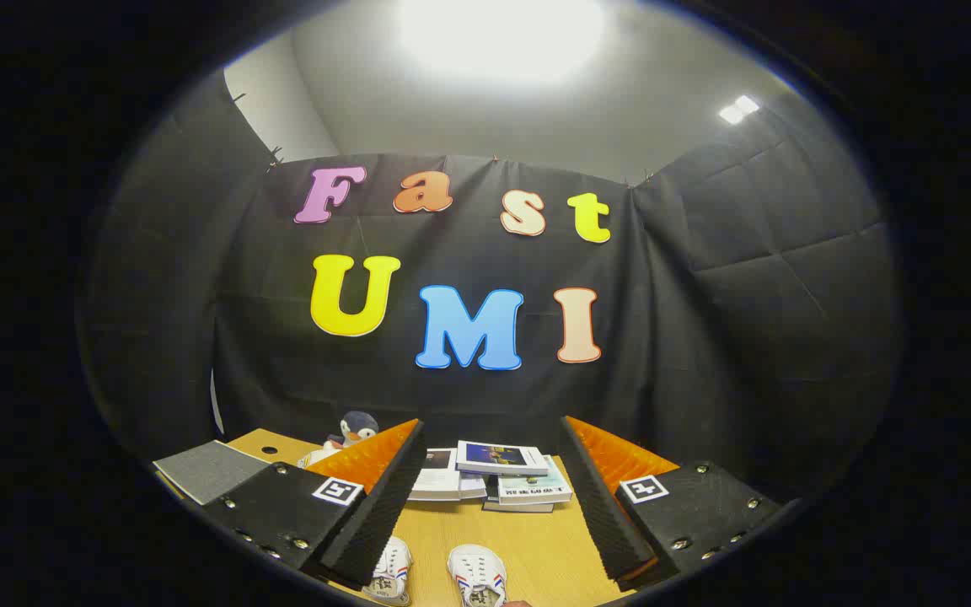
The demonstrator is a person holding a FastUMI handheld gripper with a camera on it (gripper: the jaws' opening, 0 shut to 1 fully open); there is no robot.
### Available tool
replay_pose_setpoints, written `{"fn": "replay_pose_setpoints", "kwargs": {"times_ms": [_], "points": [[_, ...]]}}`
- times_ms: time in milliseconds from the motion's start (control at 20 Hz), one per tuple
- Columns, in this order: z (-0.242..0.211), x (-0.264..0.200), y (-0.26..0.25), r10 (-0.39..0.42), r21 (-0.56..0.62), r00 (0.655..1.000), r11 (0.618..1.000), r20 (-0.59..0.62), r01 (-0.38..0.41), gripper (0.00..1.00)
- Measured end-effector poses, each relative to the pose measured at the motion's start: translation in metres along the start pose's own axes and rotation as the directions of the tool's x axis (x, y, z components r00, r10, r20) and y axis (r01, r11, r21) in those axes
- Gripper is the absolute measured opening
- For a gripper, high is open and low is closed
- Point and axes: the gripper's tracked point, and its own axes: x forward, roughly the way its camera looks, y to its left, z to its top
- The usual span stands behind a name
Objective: Open the storage box then place both shoes into the box .Put the left shoe in first, then the right shoe, with the right side of both shoes facing outward in a uniform manner.
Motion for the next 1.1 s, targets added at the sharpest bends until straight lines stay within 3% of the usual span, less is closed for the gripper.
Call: {"fn": "replay_pose_setpoints", "kwargs": {"times_ms": [350, 1100], "points": [[0.006, 0.016, 0.012, 0.053, -0.004, 0.998, 0.999, 0.015, -0.053, 0.95], [0.002, 0.029, 0.03, 0.085, 0.013, 0.996, 0.996, 0.024, -0.085, 0.95]]}}
